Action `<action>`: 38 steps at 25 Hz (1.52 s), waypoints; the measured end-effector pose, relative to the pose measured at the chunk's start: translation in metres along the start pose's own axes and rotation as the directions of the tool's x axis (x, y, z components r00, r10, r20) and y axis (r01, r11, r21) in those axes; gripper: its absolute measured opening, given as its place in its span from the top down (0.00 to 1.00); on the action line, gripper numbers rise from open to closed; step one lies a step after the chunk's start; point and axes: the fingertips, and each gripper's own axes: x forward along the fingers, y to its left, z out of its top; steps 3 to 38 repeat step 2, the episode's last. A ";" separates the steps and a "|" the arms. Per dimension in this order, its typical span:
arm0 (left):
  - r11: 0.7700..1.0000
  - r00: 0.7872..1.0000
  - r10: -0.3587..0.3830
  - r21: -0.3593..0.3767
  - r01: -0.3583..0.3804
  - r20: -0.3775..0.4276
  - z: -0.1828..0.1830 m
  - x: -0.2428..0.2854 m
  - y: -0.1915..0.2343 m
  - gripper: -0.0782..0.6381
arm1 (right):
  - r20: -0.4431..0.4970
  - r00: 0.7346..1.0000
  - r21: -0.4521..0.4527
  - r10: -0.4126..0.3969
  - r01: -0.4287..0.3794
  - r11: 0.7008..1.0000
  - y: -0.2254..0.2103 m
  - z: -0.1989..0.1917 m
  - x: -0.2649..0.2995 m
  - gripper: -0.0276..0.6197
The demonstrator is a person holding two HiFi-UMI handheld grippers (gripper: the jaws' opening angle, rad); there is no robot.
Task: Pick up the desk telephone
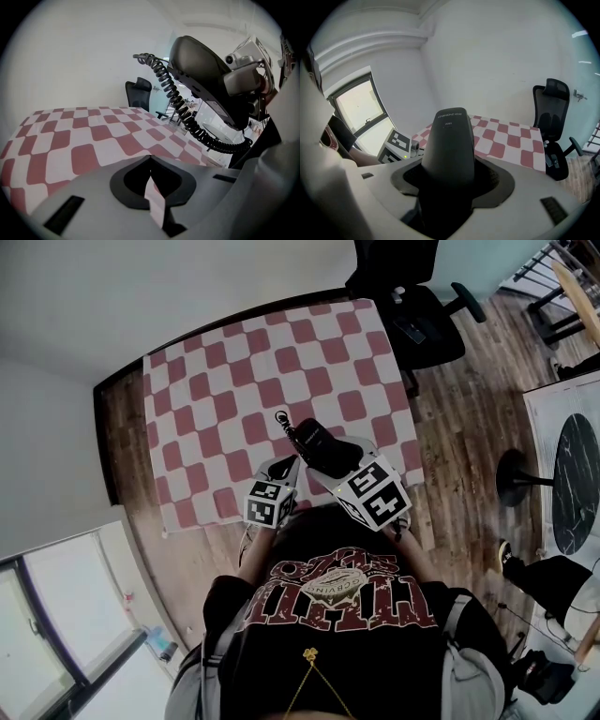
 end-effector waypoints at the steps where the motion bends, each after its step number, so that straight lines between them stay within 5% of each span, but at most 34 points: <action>1: 1.000 1.000 -0.001 0.000 0.001 0.000 0.000 0.000 0.000 0.89 | -0.001 1.000 -0.001 0.000 0.000 1.000 0.000 0.000 0.000 0.51; 38: 1.000 1.000 -0.002 0.000 0.002 -0.001 0.000 -0.001 0.000 0.89 | -0.001 1.000 -0.003 0.000 0.000 1.000 0.001 0.000 0.000 0.51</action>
